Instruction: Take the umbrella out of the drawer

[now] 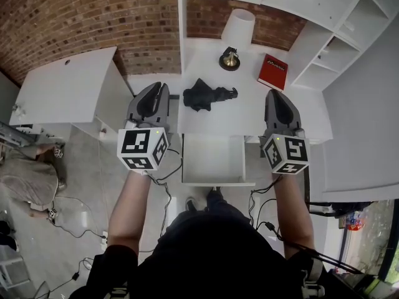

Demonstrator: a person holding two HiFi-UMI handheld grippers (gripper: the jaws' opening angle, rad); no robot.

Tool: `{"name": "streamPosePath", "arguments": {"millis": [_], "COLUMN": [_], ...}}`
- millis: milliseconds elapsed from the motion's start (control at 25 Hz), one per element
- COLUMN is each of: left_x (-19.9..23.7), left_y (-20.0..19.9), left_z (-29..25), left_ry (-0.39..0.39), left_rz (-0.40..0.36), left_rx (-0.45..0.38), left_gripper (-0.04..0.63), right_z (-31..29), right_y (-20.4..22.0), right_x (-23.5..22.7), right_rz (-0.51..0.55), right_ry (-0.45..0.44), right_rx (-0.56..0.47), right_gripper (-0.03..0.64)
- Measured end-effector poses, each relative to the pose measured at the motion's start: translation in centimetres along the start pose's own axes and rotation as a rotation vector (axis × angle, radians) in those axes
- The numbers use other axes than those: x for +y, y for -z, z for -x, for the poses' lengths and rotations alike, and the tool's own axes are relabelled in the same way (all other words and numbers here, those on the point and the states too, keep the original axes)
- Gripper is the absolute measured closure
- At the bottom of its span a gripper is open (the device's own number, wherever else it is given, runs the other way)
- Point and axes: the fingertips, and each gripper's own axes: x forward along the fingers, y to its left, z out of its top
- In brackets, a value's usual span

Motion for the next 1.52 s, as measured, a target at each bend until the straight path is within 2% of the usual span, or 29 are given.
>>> {"name": "streamPosePath", "arguments": {"millis": [960, 1520], "left_x": [0.1, -1.2], "left_y": [1.3, 4.1], "left_z": [-2.9, -6.9], "left_ry": [-0.001, 0.016], "left_rz": [0.011, -0.022], "left_rx": [0.011, 0.05], "left_gripper": [0.555, 0.554], "right_z": [-2.0, -4.3], "right_y": [1.1, 3.1], "right_x": [-0.6, -3.3], "right_rz": [-0.008, -0.025], "right_ry": [-0.029, -0.034], "right_rx": [0.005, 0.025], "right_gripper": [0.617, 0.617]}}
